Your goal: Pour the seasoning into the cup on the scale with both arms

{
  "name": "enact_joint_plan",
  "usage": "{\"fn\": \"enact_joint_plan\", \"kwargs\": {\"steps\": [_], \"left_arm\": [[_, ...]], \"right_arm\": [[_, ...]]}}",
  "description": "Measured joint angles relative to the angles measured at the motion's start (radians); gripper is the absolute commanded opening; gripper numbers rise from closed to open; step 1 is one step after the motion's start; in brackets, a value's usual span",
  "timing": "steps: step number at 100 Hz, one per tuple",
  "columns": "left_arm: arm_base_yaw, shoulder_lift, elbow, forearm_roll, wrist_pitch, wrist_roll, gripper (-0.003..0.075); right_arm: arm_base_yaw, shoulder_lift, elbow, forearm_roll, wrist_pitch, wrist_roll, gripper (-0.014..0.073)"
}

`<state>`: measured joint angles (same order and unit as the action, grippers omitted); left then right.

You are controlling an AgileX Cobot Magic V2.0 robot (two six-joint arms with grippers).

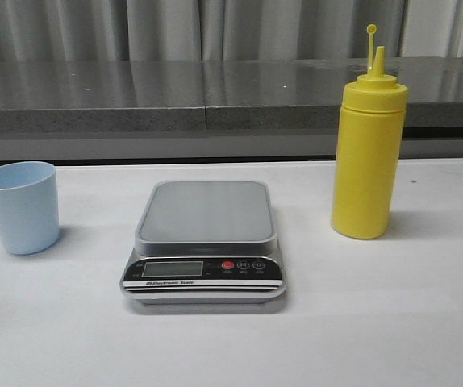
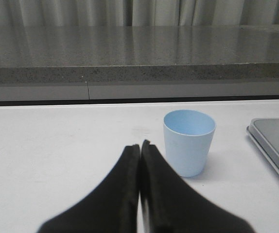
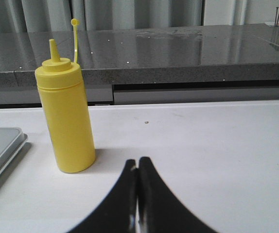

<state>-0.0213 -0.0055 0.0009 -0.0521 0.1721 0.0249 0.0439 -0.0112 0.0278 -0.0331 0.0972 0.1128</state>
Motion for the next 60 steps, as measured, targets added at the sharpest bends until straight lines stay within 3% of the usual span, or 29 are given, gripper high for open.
{"fn": "enact_joint_plan", "kwargs": {"steps": [23,60], "left_arm": [[0.0,0.0,-0.023,0.0,0.004,0.0,-0.0021],[0.0,0.172,-0.287,-0.01,0.137,0.0,-0.002]], "right_arm": [[0.0,0.0,0.0,0.0,0.0,0.0,-0.0067],[0.0,0.0,0.0,0.0,0.0,0.0,-0.0067]]}}
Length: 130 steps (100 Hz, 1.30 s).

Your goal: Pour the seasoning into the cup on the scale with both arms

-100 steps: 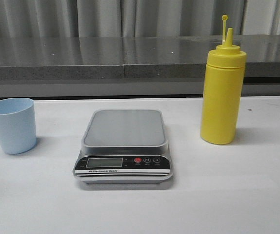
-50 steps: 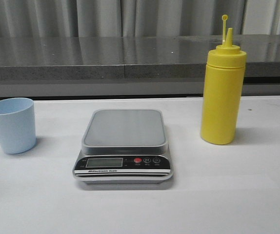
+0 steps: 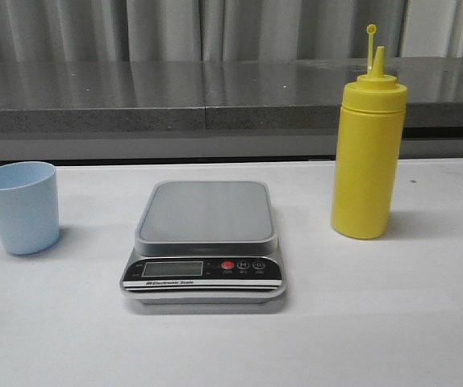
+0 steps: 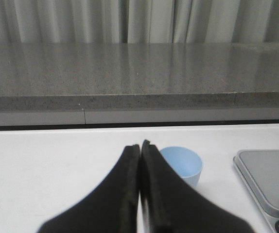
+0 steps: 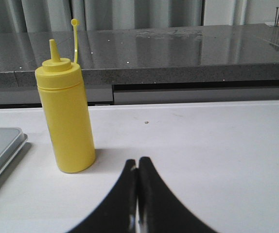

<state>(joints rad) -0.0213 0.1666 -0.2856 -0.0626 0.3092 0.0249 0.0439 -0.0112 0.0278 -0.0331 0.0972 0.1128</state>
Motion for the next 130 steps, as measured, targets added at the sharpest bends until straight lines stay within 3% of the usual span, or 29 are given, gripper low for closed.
{"fn": "enact_joint_plan", "kwargs": {"steps": [31,41,53,63,99,130], "left_arm": [[0.0,0.332,-0.192,0.0,0.171,0.0,0.0005],[0.0,0.43,-0.237,0.0,0.183,0.0,0.0124],[0.0,0.538,-0.289,-0.002,0.179,0.0,0.0331],[0.0,0.62,-0.329,-0.005,0.175,0.0,0.0412],[-0.048,0.978,-0.509,-0.009,0.166,0.0,0.0408],[-0.048,1.291,-0.769,-0.017,0.339,0.0,0.0408]], "right_arm": [[0.0,0.0,0.0,0.0,0.0,0.0,-0.0067],[0.0,0.0,0.0,0.0,0.0,0.0,-0.0067],[0.0,0.0,0.0,0.0,0.0,0.0,-0.0067],[0.0,0.0,0.0,0.0,0.0,0.0,-0.0067],[0.0,0.0,0.0,0.0,0.0,0.0,-0.0067],[0.0,0.0,0.0,0.0,0.0,0.0,-0.0067]]}}
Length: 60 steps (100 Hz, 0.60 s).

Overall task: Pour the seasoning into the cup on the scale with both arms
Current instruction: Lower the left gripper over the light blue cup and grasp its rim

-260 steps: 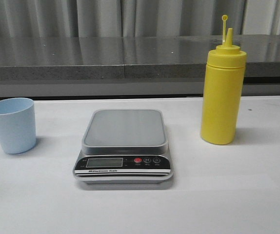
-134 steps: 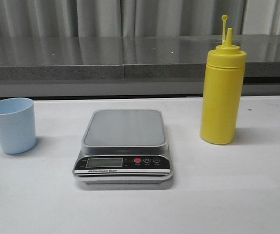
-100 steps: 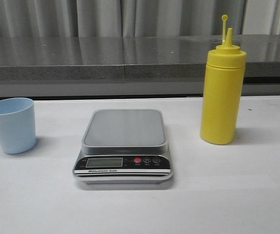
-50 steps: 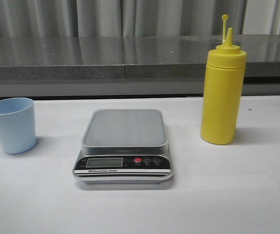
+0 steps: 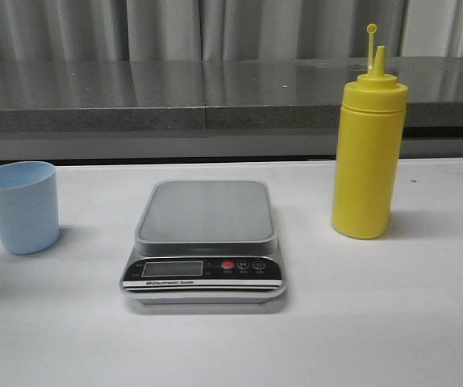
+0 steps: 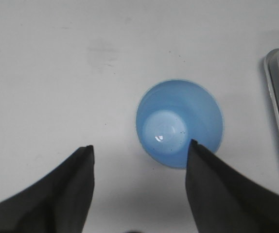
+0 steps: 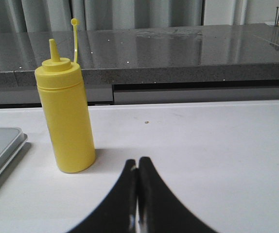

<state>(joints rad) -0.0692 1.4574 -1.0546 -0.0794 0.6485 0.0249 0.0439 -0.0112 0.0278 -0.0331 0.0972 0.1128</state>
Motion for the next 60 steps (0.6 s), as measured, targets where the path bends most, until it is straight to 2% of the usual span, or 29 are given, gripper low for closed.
{"fn": "enact_joint_plan", "kwargs": {"steps": [28,60], "left_arm": [[0.0,0.196,-0.145,-0.01,0.083,0.0,0.0408],[0.0,0.333,-0.195,-0.013,0.099,0.0,0.0408]], "right_arm": [[0.0,0.0,0.0,0.0,0.0,0.0,-0.0067],[0.0,0.0,0.0,0.0,0.0,0.0,-0.0067]]}}
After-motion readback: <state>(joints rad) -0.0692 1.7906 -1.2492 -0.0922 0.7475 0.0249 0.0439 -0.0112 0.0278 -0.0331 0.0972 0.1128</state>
